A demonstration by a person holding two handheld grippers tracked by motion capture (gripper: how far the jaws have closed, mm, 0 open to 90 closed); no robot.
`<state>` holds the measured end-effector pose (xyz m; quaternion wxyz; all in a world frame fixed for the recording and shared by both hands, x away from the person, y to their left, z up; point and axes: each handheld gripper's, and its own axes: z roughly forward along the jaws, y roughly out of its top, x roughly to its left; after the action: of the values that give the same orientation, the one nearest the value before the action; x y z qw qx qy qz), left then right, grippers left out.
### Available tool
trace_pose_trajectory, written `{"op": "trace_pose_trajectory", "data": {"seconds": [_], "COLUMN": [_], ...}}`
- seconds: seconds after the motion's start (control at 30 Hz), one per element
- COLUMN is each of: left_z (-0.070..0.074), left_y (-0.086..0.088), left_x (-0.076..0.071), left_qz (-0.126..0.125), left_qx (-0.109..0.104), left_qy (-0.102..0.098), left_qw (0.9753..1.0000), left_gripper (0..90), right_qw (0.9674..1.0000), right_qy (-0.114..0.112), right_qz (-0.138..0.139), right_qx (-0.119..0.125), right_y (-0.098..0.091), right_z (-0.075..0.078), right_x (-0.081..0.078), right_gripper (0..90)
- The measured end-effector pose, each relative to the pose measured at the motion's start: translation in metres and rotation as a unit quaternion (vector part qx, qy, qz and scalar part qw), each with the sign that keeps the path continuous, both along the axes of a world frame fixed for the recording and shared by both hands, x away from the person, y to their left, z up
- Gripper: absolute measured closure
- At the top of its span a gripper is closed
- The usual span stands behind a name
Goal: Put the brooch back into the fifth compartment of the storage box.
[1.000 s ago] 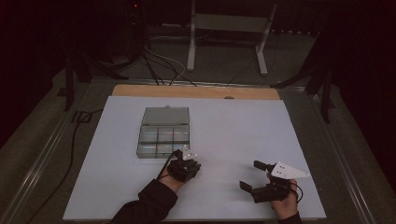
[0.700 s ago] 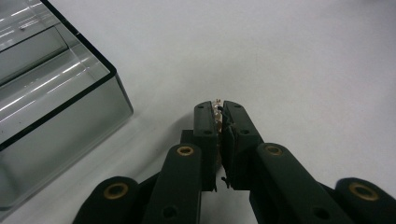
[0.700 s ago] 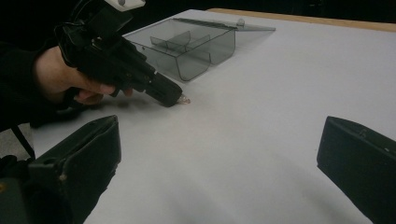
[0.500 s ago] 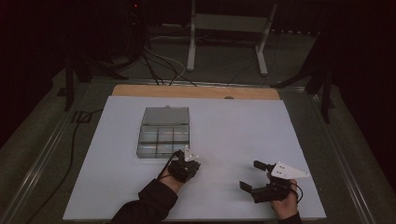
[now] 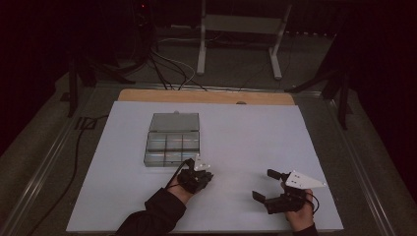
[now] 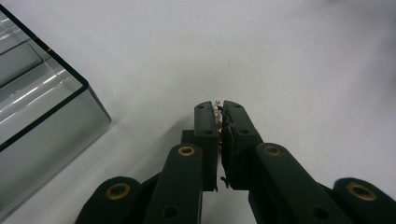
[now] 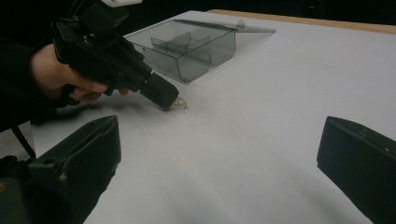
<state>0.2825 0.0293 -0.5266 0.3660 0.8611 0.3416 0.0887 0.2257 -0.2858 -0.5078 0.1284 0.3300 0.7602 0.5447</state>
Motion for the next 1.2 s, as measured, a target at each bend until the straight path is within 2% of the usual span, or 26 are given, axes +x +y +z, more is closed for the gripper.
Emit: {"op": "trace_pose_trajectory", "data": {"seconds": [0.37,0.73,1.2], "left_z": [0.006,0.013,0.025], "left_y": [0.005,0.009,0.02], "left_x": [0.001,0.002,0.007], "left_qz": [-0.004,-0.021,-0.017], "left_qx": [-0.003,-0.004,-0.015], "left_qy": [-0.001,0.0,-0.007], "left_qw": [1.0,0.9998,0.9997], "left_gripper": [87.5,87.5,87.5], "right_qw": [1.0,1.0,1.0], "right_qy": [0.001,0.002,0.002], "right_qz": [0.001,0.002,0.001], "right_qx": [-0.003,-0.002,-0.003], "right_y": [0.001,0.002,0.002], "right_z": [0.0,-0.001,-0.001], "right_x": [0.0,0.0,0.0], "right_gripper": [0.0,0.0,0.0]}}
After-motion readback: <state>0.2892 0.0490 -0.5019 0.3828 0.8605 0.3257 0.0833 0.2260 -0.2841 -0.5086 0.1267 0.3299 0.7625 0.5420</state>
